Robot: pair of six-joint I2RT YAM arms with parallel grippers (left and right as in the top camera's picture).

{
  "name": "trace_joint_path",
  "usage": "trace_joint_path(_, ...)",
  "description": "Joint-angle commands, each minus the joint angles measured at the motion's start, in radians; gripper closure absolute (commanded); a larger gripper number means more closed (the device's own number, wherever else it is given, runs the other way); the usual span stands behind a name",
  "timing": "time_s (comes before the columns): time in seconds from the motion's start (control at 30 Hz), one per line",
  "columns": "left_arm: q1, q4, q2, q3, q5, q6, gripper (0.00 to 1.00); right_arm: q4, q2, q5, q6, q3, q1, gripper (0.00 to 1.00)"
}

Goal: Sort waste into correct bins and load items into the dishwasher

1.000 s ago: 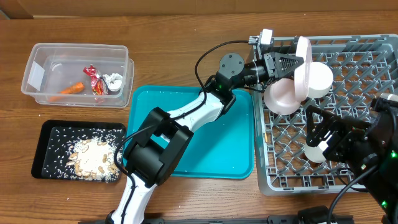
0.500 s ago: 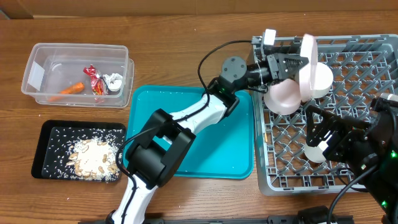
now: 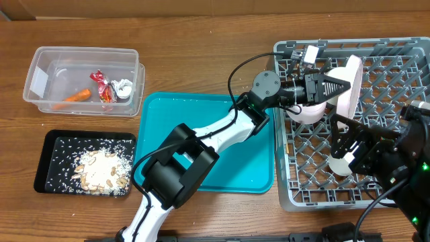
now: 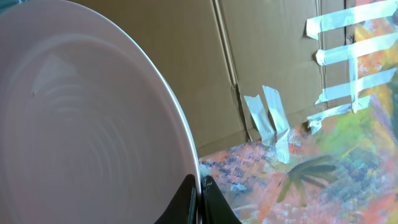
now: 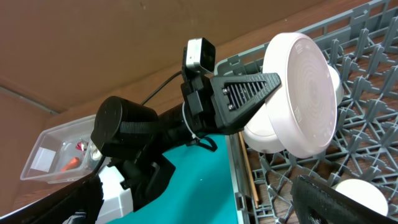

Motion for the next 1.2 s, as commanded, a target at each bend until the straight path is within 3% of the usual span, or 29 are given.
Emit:
trace_joint_path(0.0, -0.006, -0.026, -0.007, 0.024, 0.019, 0.023, 0.96, 0.002, -0.005, 0.006, -0.002, 0.009, -0.006, 0.00)
trace_joint_path(0.23, -0.002, -0.187, -0.007, 0.024, 0.023, 0.024, 0.96, 0.002, -0.005, 0.005, -0.002, 0.009, -0.006, 0.00)
trace_joint_path(0.3, 0.014, -0.204, -0.007, 0.024, 0.023, 0.014, 0.75, 0.002, -0.005, 0.005, -0.002, 0.009, -0.006, 0.00)
trace_joint_path(0.4, 0.034, -0.204, -0.007, 0.024, 0.022, -0.055, 0.12, 0.002, -0.004, 0.005, -0.002, 0.009, -0.006, 0.00)
trace_joint_path(0.43, 0.042, -0.204, -0.007, 0.024, 0.022, -0.068, 0.00, 0.002, -0.004, 0.005, -0.002, 0.009, -0.006, 0.00)
trace_joint_path(0.63, 0.125, -0.199, -0.007, 0.024, 0.026, -0.180, 0.00, 0.002, -0.004, 0.005, -0.002, 0.009, -0.006, 0.00)
trace_joint_path(0.8, 0.194, -0.154, -0.007, 0.024, 0.026, -0.183, 0.00, 0.002, -0.005, 0.005, -0.002, 0.009, -0.006, 0.00)
trace_joint_path(1.03, 0.248, 0.106, -0.008, 0.026, 0.097, -0.170, 0.00, 0.002, -0.004, 0.005, -0.002, 0.009, -0.006, 0.00)
trace_joint_path(1.17, 0.287, 0.172, -0.010, 0.047, 0.161, -0.152, 0.00, 0.002, -0.004, 0.005, -0.002, 0.009, -0.006, 0.00)
